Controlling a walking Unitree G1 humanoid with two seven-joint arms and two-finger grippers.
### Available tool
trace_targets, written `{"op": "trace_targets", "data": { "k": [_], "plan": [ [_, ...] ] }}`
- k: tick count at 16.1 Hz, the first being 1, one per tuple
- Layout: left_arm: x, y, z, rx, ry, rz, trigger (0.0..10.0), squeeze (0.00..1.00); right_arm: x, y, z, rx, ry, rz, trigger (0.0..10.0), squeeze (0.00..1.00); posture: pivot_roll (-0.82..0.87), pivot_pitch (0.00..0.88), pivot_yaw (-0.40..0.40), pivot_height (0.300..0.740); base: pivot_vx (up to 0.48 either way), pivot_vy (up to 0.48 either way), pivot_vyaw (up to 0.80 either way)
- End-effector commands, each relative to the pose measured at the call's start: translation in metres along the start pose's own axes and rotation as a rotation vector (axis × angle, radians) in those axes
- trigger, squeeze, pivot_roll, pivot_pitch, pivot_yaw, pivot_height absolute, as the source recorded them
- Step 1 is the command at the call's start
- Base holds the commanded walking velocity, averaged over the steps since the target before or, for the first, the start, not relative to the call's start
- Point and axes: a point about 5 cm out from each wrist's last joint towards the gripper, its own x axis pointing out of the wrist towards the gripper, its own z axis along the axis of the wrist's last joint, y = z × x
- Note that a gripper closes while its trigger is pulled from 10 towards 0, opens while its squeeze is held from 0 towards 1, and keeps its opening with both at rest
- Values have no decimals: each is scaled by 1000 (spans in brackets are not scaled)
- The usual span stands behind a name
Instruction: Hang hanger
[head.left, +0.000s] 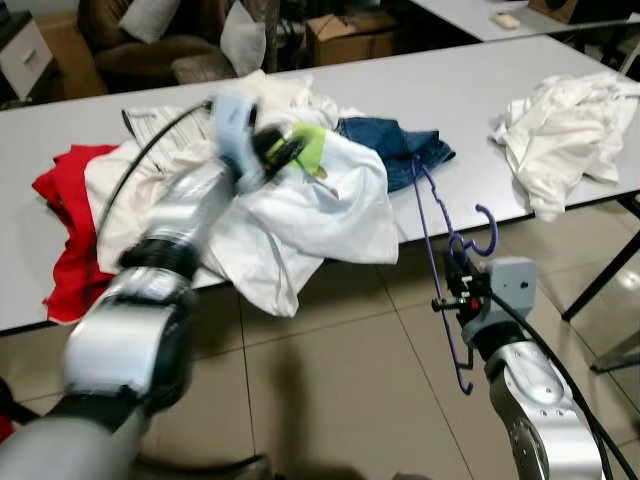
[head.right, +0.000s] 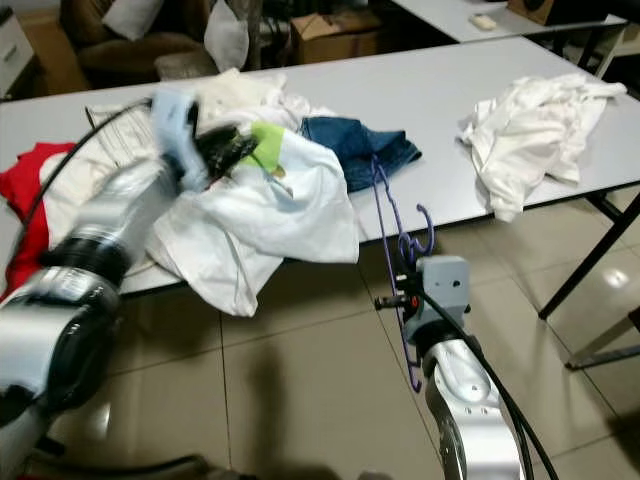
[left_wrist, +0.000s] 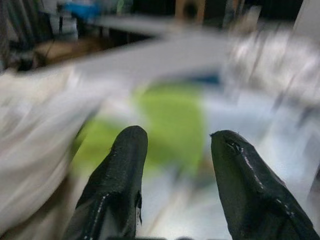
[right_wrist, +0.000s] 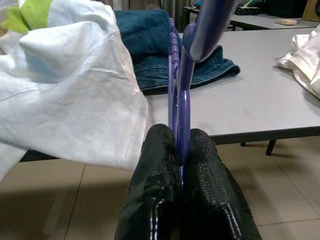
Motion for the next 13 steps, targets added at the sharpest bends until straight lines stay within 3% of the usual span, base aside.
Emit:
{"op": "trace_targets", "data": {
  "k": [1, 4, 5, 7, 8, 11, 13],
  "plan": [
    [-10, 6, -8, 59, 73, -1, 10000, 0, 0, 2, 4, -10, -18, 16, 10000, 0, -236, 0, 64, 740, 0, 0, 0],
    [-23, 4, -25, 80, 142, -26, 10000, 0, 2, 3, 5, -13, -18, 28, 10000, 0, -228, 0, 56, 740, 0, 0, 0],
    [-28, 1, -30, 137, 148, -53, 10000, 0, 3, 2, 5, -14, -19, 28, 10000, 0, -228, 0, 55, 740, 0, 0, 0],
    [-34, -8, -29, 270, 69, -125, 10000, 0, 1, 0, 3, -16, -12, 27, 10000, 0, -224, 0, 50, 740, 0, 0, 0],
    [-34, -8, -28, 289, 65, -109, 10000, 0, 0, 0, 2, -16, -7, 28, 10000, 0, -223, 0, 48, 740, 0, 0, 0],
    [-30, -13, -30, 488, 97, -70, 10000, 0, -1, 1, 0, -17, 1, 32, 10000, 0, -224, 0, 50, 740, 0, 0, 0],
    [-29, -15, -36, 566, 131, -74, 10000, 0, -2, 0, 0, -16, 3, 28, 10000, 0, -226, 0, 50, 740, 0, 0, 0]
  ]
}}
